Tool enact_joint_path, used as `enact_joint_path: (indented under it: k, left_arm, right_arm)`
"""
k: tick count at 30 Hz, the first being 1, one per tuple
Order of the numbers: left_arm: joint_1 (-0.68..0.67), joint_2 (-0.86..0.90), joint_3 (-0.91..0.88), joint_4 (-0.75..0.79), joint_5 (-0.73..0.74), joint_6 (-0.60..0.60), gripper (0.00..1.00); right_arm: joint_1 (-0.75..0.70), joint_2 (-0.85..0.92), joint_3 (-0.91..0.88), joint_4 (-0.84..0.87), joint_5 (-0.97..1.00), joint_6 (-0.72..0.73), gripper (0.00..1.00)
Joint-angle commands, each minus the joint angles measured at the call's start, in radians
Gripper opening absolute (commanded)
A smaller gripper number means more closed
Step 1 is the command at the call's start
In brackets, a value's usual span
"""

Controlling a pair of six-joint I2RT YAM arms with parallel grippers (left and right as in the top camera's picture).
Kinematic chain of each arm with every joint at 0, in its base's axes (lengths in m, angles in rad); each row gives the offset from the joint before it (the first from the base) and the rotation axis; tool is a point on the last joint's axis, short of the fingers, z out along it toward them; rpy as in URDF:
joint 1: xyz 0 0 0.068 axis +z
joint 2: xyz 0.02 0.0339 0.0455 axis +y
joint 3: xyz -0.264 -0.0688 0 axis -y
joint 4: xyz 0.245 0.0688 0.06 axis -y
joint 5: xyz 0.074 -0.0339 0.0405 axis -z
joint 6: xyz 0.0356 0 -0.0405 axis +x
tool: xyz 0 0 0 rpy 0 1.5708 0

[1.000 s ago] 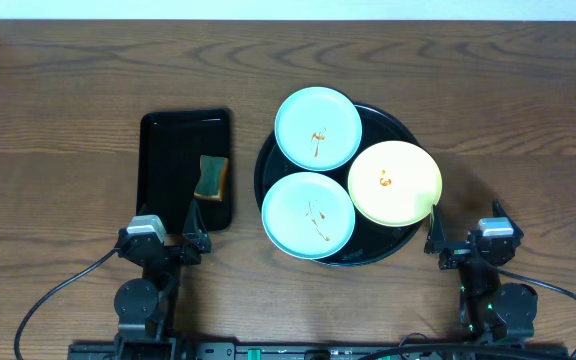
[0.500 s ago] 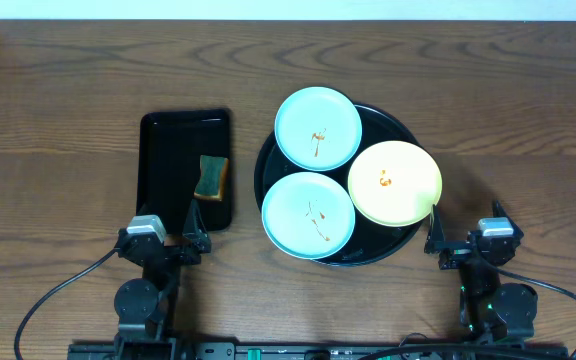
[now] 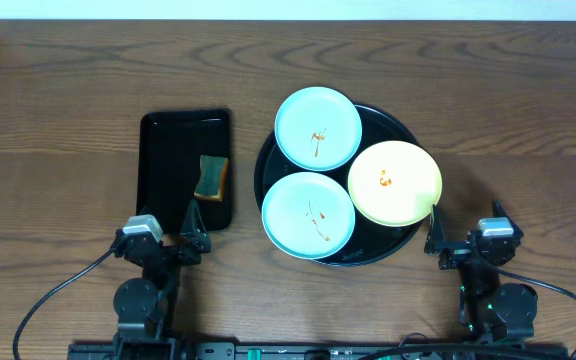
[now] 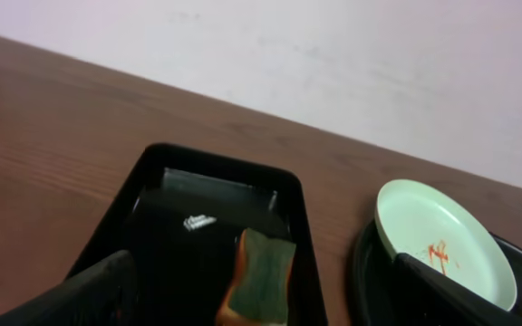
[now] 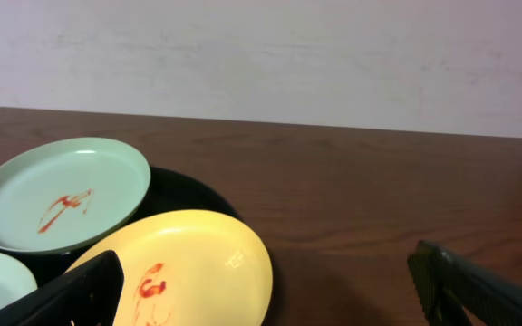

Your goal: Clean dirty plates on tray and stack at the side

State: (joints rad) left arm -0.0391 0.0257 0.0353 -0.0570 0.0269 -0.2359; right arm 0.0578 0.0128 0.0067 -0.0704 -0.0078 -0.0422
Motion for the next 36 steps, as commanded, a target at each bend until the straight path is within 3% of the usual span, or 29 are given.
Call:
enact_joint_path:
  k: [1,14,18,24,29,36]
  left_arm:
    - [0.005,0.040,0.045,-0.042,-0.009,-0.013,0.89]
    - [0.005,0.375,0.374,-0.262,-0.009,-0.012,0.89]
    - [0.005,0.492,0.482,-0.349,-0.009,-0.010,0.89]
    - [0.005,0.659,0.620,-0.457,-0.010,-0.008,0.89]
    - [0.005,0.785,0.725,-0.520,-0.010,0.014,0.89]
    - [0.005,0.916,0.806,-0.571,-0.009,0.014,0.89]
  right_arm:
    - [0.002,0.002,-0.001,-0.005,-0.007,-0.015,0.99]
    - [0.002,0.002,-0.001,0.002,-0.013,-0.014,0.99]
    - [0.002,0.002,-0.001,0.029,0.004,0.073,0.99]
    - [0.002,0.034,0.037,0.031,0.006,0.087,0.99]
    - [0.002,0.185,0.162,-0.023,0.008,0.090,0.99]
    - [0.002,0.544,0.461,-0.195,-0.012,0.090,0.99]
